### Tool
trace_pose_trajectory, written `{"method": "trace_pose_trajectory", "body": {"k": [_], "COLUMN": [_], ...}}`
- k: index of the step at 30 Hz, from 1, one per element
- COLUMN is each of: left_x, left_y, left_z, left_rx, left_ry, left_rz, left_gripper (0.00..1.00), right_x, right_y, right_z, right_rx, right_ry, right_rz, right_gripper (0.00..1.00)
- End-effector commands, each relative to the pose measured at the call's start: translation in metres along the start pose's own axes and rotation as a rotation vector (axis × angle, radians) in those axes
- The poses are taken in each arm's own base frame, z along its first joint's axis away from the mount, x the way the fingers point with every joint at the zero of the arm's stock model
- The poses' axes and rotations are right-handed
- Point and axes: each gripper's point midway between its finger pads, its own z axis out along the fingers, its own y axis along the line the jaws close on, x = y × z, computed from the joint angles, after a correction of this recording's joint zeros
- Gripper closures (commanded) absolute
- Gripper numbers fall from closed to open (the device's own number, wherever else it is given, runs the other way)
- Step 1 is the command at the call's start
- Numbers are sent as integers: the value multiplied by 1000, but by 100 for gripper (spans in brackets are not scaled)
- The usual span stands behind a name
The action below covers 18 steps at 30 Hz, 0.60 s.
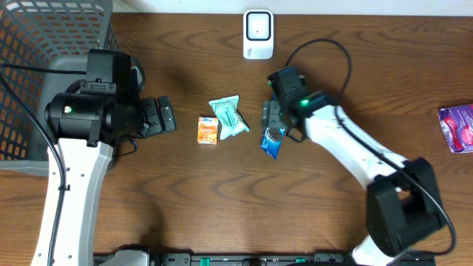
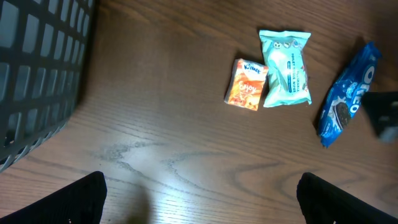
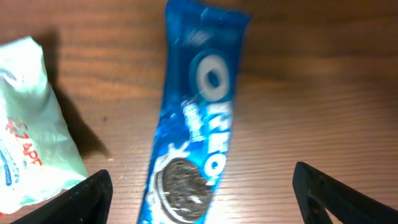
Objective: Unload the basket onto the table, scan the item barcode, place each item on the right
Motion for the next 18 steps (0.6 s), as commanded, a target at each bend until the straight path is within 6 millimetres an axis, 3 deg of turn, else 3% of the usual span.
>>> {"method": "trace_pose_trajectory", "body": {"k": [1, 5, 11, 16, 18], "left_x": [-4, -4, -4, -4, -4], "left_y": [0, 0, 0, 0, 0], "left_z": [-6, -6, -6, -6, -6], "left_rx": [0, 0, 0, 0, 0], "left_ry": [-20, -20, -20, -20, -20], "left_rz": [13, 12, 12, 12, 13], "left_gripper": [2, 2, 2, 2, 2], "right_x": [19, 28, 36, 30, 32], "right_y": [9, 1, 2, -4, -5], "right_z": [21, 38, 48, 46, 48], "right_rx": [36, 150, 192, 242, 248], "right_ry": [40, 25, 21, -19, -14], "right_rz": [-1, 10, -3, -9, -11], "right_gripper": [8, 10, 19, 45, 51]}}
